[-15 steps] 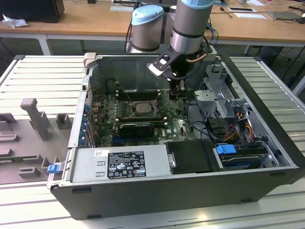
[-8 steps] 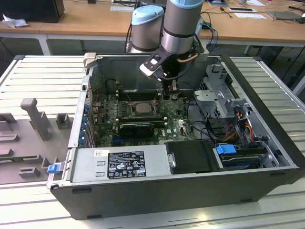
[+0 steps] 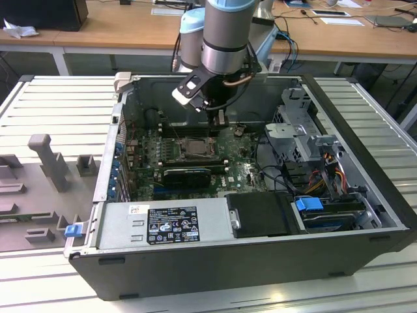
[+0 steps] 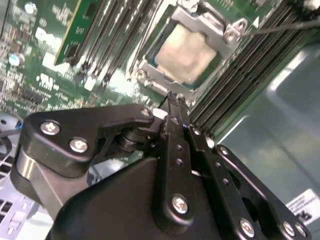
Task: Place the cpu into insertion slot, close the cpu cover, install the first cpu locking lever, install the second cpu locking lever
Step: 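Close the cpu cover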
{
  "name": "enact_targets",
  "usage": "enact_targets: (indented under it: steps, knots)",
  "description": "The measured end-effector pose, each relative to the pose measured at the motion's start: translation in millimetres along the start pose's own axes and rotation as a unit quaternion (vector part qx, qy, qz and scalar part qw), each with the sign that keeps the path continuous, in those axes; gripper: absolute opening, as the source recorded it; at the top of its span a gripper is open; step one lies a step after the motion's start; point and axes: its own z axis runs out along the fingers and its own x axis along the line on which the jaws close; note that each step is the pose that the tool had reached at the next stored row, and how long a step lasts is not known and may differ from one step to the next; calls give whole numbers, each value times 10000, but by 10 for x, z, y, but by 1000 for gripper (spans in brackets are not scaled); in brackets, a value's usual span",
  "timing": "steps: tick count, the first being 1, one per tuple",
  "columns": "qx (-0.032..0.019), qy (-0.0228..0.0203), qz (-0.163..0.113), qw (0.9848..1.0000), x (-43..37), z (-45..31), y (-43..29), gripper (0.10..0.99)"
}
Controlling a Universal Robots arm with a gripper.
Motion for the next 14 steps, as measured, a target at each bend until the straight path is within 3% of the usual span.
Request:
enact_targets:
  steps: [5, 7, 14]
  knots:
    - [0, -4, -5, 10000, -2, 109, -72, 106]
    - [0, -4, -5, 10000, 5, 115, -202, 106]
    - [0, -4, -4, 10000, 12, 116, -322, 106]
